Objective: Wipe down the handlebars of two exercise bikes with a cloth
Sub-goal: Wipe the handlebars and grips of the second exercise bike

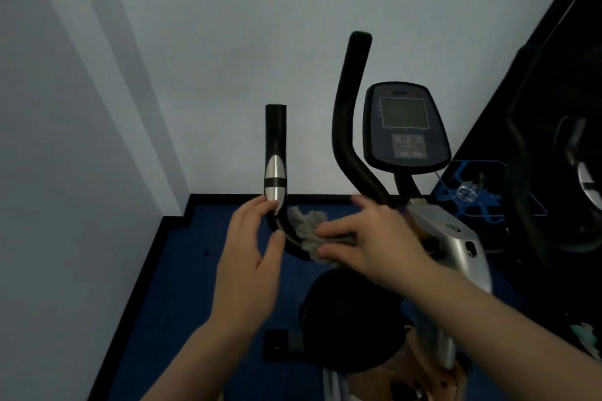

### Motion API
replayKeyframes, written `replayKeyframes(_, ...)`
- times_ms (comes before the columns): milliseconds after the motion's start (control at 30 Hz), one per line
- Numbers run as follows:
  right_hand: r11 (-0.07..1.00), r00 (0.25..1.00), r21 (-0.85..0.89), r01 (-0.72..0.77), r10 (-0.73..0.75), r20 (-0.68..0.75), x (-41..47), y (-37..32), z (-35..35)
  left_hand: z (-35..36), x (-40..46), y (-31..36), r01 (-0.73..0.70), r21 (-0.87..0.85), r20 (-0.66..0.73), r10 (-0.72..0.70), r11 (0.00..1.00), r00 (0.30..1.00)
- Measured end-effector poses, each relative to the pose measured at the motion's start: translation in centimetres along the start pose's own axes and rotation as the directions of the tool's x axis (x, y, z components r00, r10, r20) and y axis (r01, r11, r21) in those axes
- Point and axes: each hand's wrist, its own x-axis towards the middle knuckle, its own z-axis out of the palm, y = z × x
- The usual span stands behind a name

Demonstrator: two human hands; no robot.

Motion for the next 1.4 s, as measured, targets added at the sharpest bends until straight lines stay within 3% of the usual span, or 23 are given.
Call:
replayKeyframes(200,0.982,0.984,0.071,-0.176,0.175,0.027,1.2,-2.1,2.1,-1.6,2.3,-1.0,-0.014,-0.020,0.024,0.014,1.000,1.000)
replayKeyframes(333,0.969,0.969,-0.012,-0.246,0.246,0.029,2.0,-4.1,3.0,-2.5,3.8,-1.8,0.005,-0.020,0.103,-0.003,1.000,0.995)
replayKeyframes(467,0.909,0.921,0.162,-0.385,0.389,0.005,3.9,-5.3,3.8,-2.6,5.4,-2.3,-0.010,-0.031,0.157,0.015,0.999,0.988)
replayKeyframes(567,0.889,0.902,0.168,-0.425,0.431,0.002,2.7,-5.3,4.4,-2.8,6.9,-2.3,-0.055,-0.061,0.191,0.066,0.997,0.979)
replayKeyframes(667,0.856,0.869,0.251,-0.452,0.487,-0.094,2.9,-5.9,5.0,-2.9,8.2,-2.4,-0.092,-0.093,0.207,0.110,0.991,0.972)
replayKeyframes(767,0.775,0.807,0.483,-0.408,0.553,-0.206,6.0,-6.3,5.0,-2.9,9.2,-2.8,-0.102,-0.123,0.207,0.126,0.987,0.970)
replayKeyframes(900,0.752,0.789,0.579,-0.315,0.547,-0.282,10.3,-6.3,4.5,-3.1,10.3,-3.0,-0.102,-0.162,0.213,0.135,0.982,0.968)
replayKeyframes(1100,0.745,0.764,0.633,-0.209,0.529,-0.370,9.1,-5.9,6.2,-3.4,11.7,-3.8,-0.026,-0.175,0.215,0.064,0.984,0.975)
replayKeyframes(1267,0.758,0.728,0.648,-0.073,0.485,-0.485,13.7,-5.5,4.9,-3.2,12.8,-2.9,-0.007,-0.220,0.245,0.062,0.975,0.968)
replayKeyframes(1400,0.871,0.731,0.491,0.024,0.320,-0.603,14.0,-4.8,4.7,-3.0,13.6,-2.2,-0.030,-0.248,0.252,0.094,0.968,0.963)
